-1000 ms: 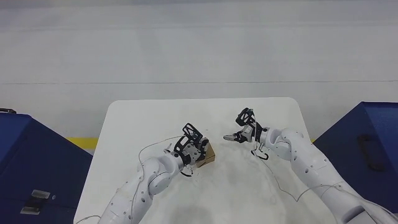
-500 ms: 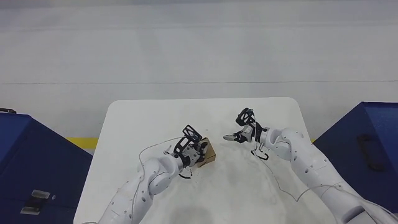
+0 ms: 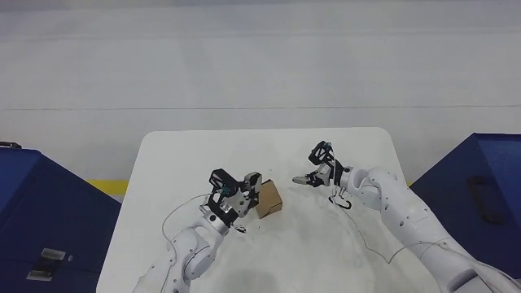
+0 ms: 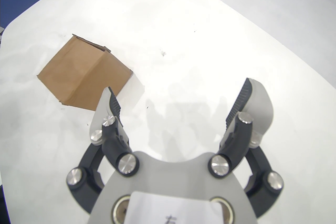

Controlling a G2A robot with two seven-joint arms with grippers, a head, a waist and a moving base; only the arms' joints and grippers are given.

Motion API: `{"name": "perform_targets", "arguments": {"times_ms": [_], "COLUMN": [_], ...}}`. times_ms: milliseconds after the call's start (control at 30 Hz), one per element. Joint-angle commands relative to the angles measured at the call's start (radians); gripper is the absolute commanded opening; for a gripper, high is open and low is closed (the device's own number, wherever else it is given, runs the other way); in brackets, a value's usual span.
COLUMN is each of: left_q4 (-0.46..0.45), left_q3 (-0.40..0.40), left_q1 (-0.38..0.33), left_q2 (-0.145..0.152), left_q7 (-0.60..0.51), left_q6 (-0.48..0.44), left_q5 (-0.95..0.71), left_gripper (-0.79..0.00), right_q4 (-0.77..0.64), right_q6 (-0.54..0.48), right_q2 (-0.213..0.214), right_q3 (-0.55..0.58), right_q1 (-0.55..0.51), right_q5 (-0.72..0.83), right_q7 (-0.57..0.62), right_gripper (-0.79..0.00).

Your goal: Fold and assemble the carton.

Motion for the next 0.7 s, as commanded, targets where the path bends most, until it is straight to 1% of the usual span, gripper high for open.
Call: {"name": "perform_targets", "arguments": {"times_ms": [0, 67, 100, 167, 300, 400, 500, 567, 667], "left_q4": [0.000, 0.001, 0.001, 0.002, 0.002, 0.002, 0.002, 0.002, 0.002], "left_q3": [0.000, 0.001, 0.001, 0.001, 0.001, 0.001, 0.001, 0.001, 0.001], "left_q1": [0.000, -0.003, -0.004, -0.004, -0.004, -0.004, -0.004, -0.004, -0.004], "left_q2": [0.000, 0.000, 0.000, 0.000, 0.000, 0.000, 0.000, 0.000, 0.000], "left_q7": [0.000, -0.004, -0.005, -0.005, -0.005, -0.005, -0.005, -0.005, -0.005], "left_q6": [0.000, -0.001, -0.001, -0.001, -0.001, -0.001, -0.001, -0.001, -0.001], "left_q5": [0.000, 0.000, -0.001, -0.001, -0.001, -0.001, -0.001, -0.001, -0.001], "left_gripper": [-0.744, -0.637, -0.553, -0.418, -0.211, -0.091, -0.023, -0.006, 0.000], "right_q4": [0.000, 0.000, 0.000, 0.000, 0.000, 0.000, 0.000, 0.000, 0.000], "right_q6": [0.000, 0.000, 0.000, 0.000, 0.000, 0.000, 0.000, 0.000, 0.000], "right_q2": [0.000, 0.000, 0.000, 0.000, 0.000, 0.000, 0.000, 0.000, 0.000], "right_q3": [0.000, 0.000, 0.000, 0.000, 0.000, 0.000, 0.000, 0.000, 0.000], "right_q1": [0.000, 0.000, 0.000, 0.000, 0.000, 0.000, 0.000, 0.000, 0.000], "right_q5": [0.000, 0.000, 0.000, 0.000, 0.000, 0.000, 0.000, 0.000, 0.000], "right_q7": [0.000, 0.000, 0.000, 0.000, 0.000, 0.000, 0.000, 0.000, 0.000], "right_gripper": [-0.001, 0.000, -0.001, 0.000, -0.001, 0.000, 0.000, -0.001, -0.001]}}
